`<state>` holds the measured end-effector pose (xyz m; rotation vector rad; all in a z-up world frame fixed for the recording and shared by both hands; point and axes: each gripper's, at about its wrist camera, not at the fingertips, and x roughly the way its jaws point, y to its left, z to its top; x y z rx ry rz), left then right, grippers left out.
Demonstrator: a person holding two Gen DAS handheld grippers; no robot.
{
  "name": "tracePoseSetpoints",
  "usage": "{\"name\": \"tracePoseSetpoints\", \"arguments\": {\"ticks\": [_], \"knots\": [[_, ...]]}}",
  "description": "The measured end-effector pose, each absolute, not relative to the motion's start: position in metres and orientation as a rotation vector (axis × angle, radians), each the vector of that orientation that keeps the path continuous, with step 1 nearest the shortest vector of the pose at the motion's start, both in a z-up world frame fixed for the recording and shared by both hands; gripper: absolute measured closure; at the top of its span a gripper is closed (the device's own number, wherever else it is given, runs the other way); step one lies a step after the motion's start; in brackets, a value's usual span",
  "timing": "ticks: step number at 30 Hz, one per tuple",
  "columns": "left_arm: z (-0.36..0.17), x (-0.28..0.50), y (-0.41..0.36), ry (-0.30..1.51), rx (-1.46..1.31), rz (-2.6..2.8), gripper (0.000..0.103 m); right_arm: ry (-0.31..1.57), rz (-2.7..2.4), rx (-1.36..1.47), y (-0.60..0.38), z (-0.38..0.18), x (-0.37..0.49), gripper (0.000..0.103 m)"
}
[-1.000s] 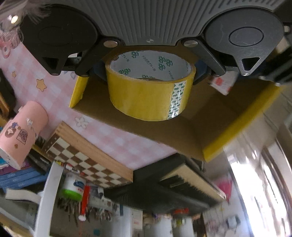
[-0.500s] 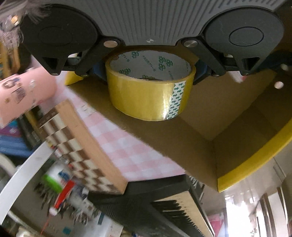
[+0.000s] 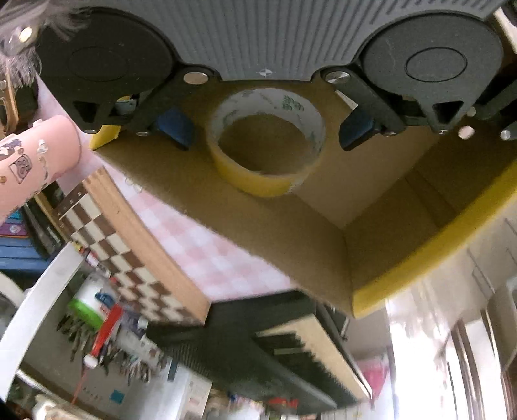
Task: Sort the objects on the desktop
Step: 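Lower the tape roll into the yellow box with the right tool while the left tool releases the white box, then withdraw both tools from the yellow box back over the table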
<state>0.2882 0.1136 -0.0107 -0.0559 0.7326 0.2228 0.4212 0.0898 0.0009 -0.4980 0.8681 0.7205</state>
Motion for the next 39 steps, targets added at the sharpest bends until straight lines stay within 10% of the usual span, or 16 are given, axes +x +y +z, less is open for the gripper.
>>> {"name": "tracePoseSetpoints", "arguments": {"ticks": [15, 39], "knots": [[0.033, 0.226, 0.115, 0.553, -0.075, 0.247, 0.021, 0.624, 0.629, -0.181, 0.010, 0.075, 0.345, 0.005], [0.045, 0.110, 0.119, 0.437, -0.142, 0.195, 0.014, 0.417, 0.225, -0.026, -0.086, 0.053, 0.163, 0.004]]}}
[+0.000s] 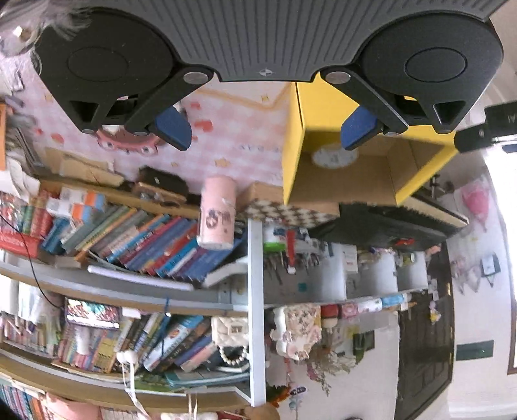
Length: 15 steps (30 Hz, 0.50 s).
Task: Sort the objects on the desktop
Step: 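Withdraw both tools from the yellow box back over the table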
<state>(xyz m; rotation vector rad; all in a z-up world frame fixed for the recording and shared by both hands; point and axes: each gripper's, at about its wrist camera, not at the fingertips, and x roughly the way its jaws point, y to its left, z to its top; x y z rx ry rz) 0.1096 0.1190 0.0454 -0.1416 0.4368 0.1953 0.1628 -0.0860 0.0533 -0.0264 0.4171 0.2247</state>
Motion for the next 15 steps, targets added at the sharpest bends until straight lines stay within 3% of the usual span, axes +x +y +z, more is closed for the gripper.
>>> {"name": "tracePoseSetpoints", "arguments": {"ticks": [15], "knots": [[0.016, 0.062, 0.112, 0.564, -0.159, 0.159, 0.014, 0.554, 0.133, -0.021, -0.085, 0.017, 0.094, 0.004]]}}
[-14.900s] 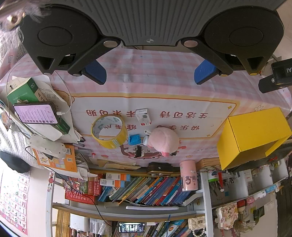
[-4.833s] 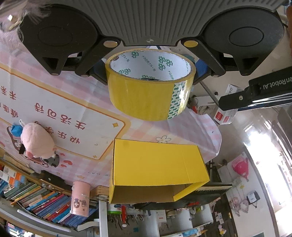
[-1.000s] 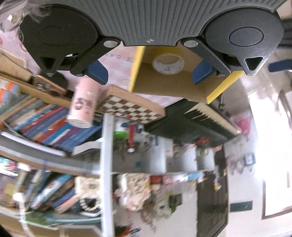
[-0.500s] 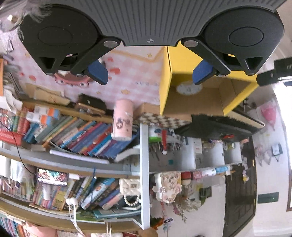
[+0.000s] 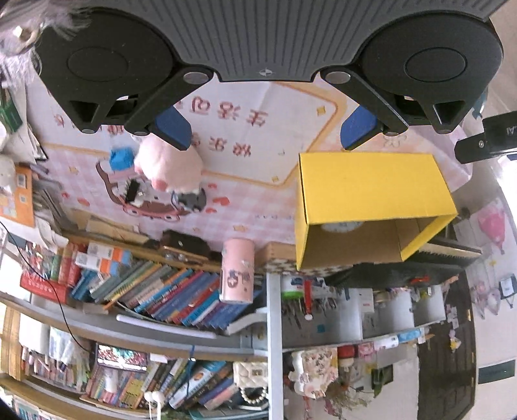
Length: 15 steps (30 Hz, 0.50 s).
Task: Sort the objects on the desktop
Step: 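Withdraw both tools from the yellow box back over the table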
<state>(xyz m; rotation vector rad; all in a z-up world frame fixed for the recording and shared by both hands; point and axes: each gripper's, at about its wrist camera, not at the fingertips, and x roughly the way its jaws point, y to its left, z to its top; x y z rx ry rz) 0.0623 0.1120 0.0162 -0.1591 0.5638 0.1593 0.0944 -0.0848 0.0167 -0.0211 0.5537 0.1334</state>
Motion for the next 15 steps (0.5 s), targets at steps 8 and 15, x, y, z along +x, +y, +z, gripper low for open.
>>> {"name": "tracePoseSetpoints", "arguments": {"ticks": [8, 15], "knots": [[0.010, 0.047, 0.110, 0.586, -0.164, 0.122, 0.014, 0.584, 0.102, -0.041, -0.084, 0.013, 0.073, 0.004], [0.003, 0.042, 0.103, 0.618, -0.167, 0.082, 0.014, 0.620, 0.065, -0.054, -0.089, 0.008, 0.060, 0.004]]}}
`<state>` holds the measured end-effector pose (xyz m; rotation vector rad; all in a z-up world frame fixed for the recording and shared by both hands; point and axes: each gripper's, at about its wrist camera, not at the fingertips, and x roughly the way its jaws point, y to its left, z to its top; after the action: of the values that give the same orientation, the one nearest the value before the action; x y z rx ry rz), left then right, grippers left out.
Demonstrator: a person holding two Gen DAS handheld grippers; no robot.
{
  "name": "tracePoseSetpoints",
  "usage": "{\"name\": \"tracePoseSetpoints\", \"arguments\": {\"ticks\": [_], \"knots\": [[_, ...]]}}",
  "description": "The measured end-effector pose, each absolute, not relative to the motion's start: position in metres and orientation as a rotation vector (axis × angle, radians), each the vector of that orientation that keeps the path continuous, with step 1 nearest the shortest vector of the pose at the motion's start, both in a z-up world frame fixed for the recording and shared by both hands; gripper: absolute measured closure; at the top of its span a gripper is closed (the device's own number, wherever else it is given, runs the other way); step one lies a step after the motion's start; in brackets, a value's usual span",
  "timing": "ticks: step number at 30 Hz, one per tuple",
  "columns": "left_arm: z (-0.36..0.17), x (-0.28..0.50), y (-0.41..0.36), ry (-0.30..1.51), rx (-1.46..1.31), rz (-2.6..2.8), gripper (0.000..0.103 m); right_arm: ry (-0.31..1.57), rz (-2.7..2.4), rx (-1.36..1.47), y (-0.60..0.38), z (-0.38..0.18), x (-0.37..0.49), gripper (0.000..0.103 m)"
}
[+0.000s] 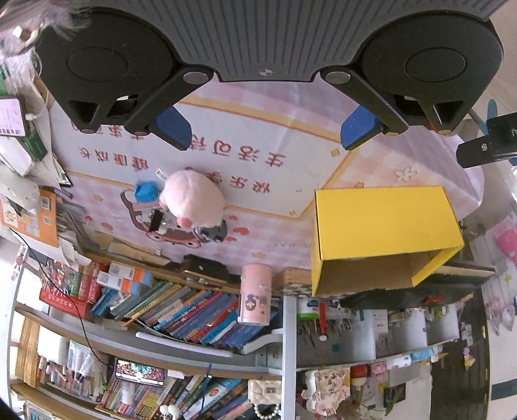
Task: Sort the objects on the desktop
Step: 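Withdraw both tools from the yellow box back over the table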
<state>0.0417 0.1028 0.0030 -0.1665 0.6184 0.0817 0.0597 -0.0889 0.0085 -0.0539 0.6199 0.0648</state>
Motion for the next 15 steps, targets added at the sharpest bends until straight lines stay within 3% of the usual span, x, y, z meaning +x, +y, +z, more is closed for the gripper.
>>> {"name": "tracePoseSetpoints", "arguments": {"ticks": [15], "knots": [[-0.004, 0.041, 0.084, 0.643, -0.157, -0.002, 0.014, 0.669, -0.020, -0.042, -0.110, 0.002, 0.044, 0.004]]}}
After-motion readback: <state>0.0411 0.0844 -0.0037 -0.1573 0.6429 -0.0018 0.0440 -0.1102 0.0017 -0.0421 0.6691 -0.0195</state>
